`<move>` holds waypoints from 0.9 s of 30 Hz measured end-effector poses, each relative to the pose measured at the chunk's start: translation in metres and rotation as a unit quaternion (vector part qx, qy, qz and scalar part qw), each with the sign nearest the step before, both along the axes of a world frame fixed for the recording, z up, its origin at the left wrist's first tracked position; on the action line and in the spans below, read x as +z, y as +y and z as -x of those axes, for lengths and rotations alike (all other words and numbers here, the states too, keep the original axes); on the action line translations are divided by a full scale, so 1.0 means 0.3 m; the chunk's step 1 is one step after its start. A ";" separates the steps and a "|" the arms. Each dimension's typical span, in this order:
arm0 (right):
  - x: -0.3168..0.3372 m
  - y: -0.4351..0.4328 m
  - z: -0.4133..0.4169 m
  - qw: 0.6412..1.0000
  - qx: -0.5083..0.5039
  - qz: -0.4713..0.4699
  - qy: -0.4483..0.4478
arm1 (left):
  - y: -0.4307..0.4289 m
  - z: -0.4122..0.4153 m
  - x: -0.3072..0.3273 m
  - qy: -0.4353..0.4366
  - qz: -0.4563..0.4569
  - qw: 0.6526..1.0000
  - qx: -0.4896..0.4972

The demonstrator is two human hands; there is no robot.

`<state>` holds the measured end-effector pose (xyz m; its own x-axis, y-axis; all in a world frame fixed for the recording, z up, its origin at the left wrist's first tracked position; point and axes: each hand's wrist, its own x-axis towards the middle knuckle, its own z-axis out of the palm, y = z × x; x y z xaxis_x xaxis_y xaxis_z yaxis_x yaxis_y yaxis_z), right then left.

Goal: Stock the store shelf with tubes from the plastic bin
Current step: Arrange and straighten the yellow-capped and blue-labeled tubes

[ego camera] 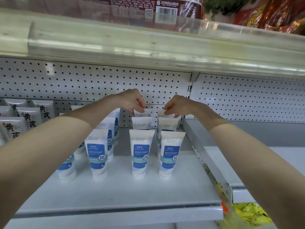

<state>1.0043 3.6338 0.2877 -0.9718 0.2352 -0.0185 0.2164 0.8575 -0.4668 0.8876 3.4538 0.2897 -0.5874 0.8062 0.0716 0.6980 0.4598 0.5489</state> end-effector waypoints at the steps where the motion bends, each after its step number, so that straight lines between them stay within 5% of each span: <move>1: 0.000 0.000 -0.001 1.000 0.000 0.000 0.001 | -0.001 0.000 0.000 -0.002 -0.001 1.000 -0.001; 27: 0.015 -0.035 -0.026 1.000 -0.005 -0.028 -0.004 | -0.002 -0.008 -0.004 0.009 0.018 1.000 -0.020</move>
<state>1.0123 3.6233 0.2921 -0.9692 0.2460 -0.0126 0.2287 0.8799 -0.4165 0.8900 3.4533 0.2883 -0.5543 0.8307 0.0522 0.7254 0.4514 0.5196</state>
